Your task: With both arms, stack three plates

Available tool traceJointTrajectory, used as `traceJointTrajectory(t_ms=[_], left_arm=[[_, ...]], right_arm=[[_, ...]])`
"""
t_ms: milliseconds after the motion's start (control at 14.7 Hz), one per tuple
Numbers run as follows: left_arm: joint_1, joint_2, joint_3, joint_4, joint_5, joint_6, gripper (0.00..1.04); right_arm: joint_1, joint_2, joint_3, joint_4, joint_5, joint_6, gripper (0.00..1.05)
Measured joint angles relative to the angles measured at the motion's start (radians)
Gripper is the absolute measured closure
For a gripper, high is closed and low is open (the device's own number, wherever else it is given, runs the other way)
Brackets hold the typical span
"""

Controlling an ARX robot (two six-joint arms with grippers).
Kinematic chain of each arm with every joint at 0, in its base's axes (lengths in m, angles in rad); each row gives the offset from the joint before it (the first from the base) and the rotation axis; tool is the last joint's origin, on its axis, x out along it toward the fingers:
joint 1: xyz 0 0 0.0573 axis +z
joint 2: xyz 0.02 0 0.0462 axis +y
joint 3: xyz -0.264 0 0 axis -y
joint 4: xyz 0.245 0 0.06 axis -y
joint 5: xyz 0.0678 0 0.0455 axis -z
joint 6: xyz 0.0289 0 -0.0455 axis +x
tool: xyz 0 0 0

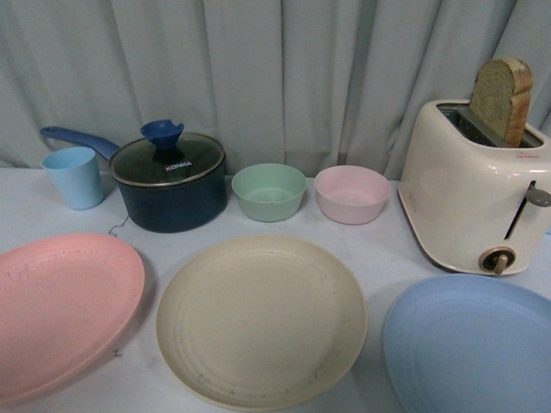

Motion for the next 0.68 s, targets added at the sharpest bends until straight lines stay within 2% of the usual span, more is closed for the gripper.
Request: traceJointTrajectory(t_ms=[680], left_arm=[[0.0,0.0,0.0,0.0,0.0,0.0,0.07]], right_arm=[[0.0,0.0,0.0,0.0,0.0,0.0,0.06]])
